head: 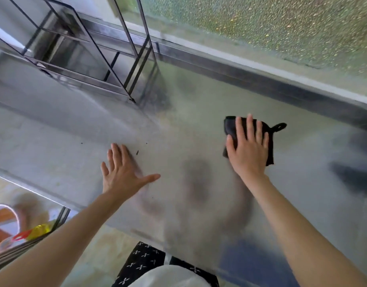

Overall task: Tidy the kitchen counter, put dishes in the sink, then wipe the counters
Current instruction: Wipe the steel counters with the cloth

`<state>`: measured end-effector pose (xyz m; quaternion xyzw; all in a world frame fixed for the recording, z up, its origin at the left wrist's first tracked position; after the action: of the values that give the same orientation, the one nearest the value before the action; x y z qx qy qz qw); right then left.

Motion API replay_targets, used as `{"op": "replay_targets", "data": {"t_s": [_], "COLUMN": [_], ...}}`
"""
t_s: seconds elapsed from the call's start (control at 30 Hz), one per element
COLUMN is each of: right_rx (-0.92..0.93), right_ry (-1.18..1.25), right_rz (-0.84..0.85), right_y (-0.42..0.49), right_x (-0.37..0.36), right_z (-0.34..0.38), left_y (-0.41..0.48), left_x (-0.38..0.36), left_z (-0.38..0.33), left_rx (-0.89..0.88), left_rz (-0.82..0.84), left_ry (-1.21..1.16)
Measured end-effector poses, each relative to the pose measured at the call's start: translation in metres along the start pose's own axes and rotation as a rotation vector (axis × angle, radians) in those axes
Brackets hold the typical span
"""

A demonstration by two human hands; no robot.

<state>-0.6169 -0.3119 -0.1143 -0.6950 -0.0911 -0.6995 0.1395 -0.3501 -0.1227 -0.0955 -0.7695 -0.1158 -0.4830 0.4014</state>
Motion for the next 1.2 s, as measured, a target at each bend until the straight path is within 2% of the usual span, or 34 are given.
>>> {"op": "replay_targets", "data": {"t_s": [0.1,0.17,0.23,0.33,0.43,0.5,0.57,0.63,0.73,0.83,0.9,1.0,1.13,1.2], "right_rx": [-0.2,-0.295,-0.293,-0.092,0.216,0.417,0.477,0.337,-0.006,-0.191,-0.092,0.242,0.688,0.67], "right_ry": [0.031,0.056,0.075,0.07,0.066,0.058,0.051,0.025,0.041,0.095,0.092,0.07,0.046,0.021], "right_rz": [0.021,0.014,0.022,0.0,0.008,0.001,-0.034,-0.068,-0.04,-0.044,-0.049,-0.026,-0.018,-0.048], "right_y": [0.018,0.021,0.018,0.003,-0.016,-0.015,0.001,0.029,0.065,0.065,0.044,0.001,-0.007,0.025], "right_x": [0.003,0.003,0.004,0.003,0.0,-0.002,-0.003,-0.002,0.0,0.002,0.002,-0.001,-0.003,-0.002], "right_z": [-0.026,-0.015,0.014,0.078,0.135,0.139,0.119,0.088,0.053,0.071,0.107,0.162,0.167,0.143], "left_y": [0.004,0.003,0.003,0.001,-0.007,-0.01,-0.01,-0.009,-0.009,-0.008,-0.008,-0.008,-0.008,-0.007], "left_x": [-0.003,-0.004,-0.006,-0.006,-0.011,-0.016,-0.019,-0.02,-0.021,-0.021,-0.021,-0.02,-0.019,-0.019], "left_z": [0.001,0.001,0.002,0.002,0.002,0.003,0.004,0.004,0.005,0.005,0.006,0.006,0.006,0.006], "left_rx": [0.003,0.002,0.003,-0.004,-0.09,-0.122,-0.119,-0.114,-0.114,-0.118,-0.119,-0.123,-0.126,-0.126], "left_rz": [0.025,0.024,0.025,0.006,-0.087,-0.111,-0.125,-0.143,-0.147,-0.147,-0.149,-0.161,-0.159,-0.155], "left_ry": [-0.015,-0.011,-0.016,-0.026,-0.003,0.002,0.01,0.018,0.011,-0.001,-0.008,-0.031,-0.051,-0.048]}}
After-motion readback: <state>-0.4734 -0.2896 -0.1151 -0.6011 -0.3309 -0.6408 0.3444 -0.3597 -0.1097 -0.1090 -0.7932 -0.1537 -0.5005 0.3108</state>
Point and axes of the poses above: each hand's wrist, its own y-axis towards the middle knuckle, its own x-axis out of the back of the hand, z = x × y, the point moved 5 cm from there along y, towards the middle knuckle, and after that the axes turned 7 degrees about -y, right-handed, at the moved point
